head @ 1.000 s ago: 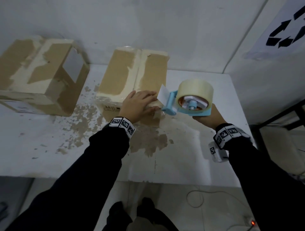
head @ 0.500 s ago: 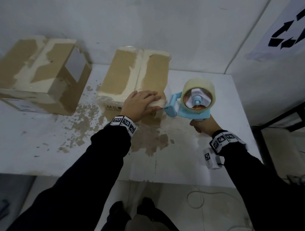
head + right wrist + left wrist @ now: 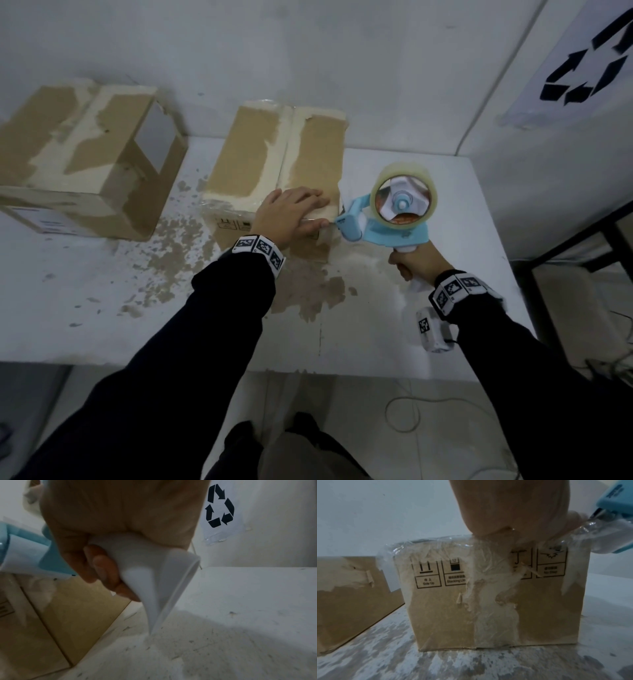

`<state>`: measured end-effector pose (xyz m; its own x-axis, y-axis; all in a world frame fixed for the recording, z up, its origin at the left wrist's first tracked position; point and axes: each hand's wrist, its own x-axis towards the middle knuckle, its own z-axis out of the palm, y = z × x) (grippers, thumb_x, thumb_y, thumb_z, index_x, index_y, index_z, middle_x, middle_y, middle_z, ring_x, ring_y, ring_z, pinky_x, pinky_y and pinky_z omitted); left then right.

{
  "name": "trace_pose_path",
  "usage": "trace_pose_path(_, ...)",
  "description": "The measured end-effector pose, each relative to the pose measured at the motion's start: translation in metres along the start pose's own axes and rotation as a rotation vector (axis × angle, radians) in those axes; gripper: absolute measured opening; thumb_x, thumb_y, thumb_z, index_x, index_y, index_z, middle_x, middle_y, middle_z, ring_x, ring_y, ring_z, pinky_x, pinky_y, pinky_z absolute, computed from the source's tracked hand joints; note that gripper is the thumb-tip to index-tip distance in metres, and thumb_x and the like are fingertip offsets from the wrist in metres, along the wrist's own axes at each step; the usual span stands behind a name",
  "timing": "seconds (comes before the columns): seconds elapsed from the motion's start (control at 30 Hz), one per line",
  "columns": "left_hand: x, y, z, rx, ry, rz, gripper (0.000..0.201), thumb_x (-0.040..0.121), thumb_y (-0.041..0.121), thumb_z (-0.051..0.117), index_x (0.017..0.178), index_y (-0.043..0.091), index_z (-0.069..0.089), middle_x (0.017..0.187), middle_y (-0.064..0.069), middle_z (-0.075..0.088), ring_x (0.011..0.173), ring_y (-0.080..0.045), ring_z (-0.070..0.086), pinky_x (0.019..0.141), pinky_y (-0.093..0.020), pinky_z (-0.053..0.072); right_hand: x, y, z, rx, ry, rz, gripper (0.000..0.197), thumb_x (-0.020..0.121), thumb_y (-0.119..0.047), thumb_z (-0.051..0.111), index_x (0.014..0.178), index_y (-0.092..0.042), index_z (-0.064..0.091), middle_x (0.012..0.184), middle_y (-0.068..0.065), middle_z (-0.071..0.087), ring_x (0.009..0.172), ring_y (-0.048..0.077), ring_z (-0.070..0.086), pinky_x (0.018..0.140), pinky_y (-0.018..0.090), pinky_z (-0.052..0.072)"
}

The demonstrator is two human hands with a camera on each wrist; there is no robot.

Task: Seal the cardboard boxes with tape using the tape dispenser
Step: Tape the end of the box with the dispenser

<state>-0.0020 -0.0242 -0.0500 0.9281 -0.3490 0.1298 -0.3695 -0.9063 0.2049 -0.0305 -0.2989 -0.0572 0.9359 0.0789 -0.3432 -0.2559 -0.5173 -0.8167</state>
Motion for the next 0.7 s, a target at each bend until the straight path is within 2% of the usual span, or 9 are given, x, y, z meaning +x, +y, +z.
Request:
trace_pose_path(0.1,0.001,0.002,0.0,-0.036,0.002,-0.016,0.049,0.088,0.058,0.041,0.131,0.034,0.047,0.138,0.012,0.042,0.126,-0.012,0.041,0.106,-0.04,0.029,-0.004,-0.004,0.001,-0.013,0.017,-0.022,0.033,0.076,0.008,0.056,0.054,-0.01,0.04,0.038,0.002,0.043,0.037,0.021,0.037,0.045,0.026,0.033)
trace_pose_path(0.23,0.003,0.003,0.002,-0.05,0.041,-0.044,0.049,0.085,0.063,0.044,0.124,0.034,0.051,0.134,0.013,0.044,0.123,-0.012,0.044,0.105,-0.042,0.031,-0.005,-0.008,-0.001,-0.015,0.058,-0.05,0.031,0.076,0.009,0.055,0.058,-0.011,0.04,0.048,0.008,0.042,0.035,0.015,0.034,0.04,0.023,0.032)
trace_pose_path(0.47,0.004,0.002,0.002,-0.052,0.049,-0.038,0.051,0.083,0.064,0.044,0.123,0.034,0.053,0.133,0.013,0.046,0.122,-0.012,0.044,0.104,-0.04,0.032,-0.004,0.006,0.008,0.019,0.131,-0.041,0.034,0.075,0.01,0.054,0.059,-0.015,0.036,0.05,0.007,0.039,0.041,0.017,0.033,0.041,0.021,0.031)
trace_pose_path(0.6,0.003,0.003,0.001,-0.037,0.042,-0.034,0.051,0.084,0.063,0.045,0.125,0.034,0.052,0.135,0.013,0.045,0.123,-0.012,0.044,0.102,-0.038,0.031,-0.006,0.015,0.007,0.072,0.093,-0.006,0.034,0.078,0.011,0.055,0.06,-0.012,0.038,0.049,0.007,0.041,0.034,0.013,0.035,0.043,0.023,0.033)
trace_pose_path(0.7,0.003,0.004,0.001,-0.05,0.04,-0.041,0.05,0.083,0.063,0.046,0.124,0.034,0.052,0.135,0.014,0.045,0.123,-0.011,0.044,0.103,-0.037,0.03,-0.008,0.023,0.01,0.123,0.089,0.039,0.035,0.077,0.01,0.057,0.055,-0.011,0.039,0.042,0.006,0.042,0.032,0.015,0.036,0.048,0.029,0.034)
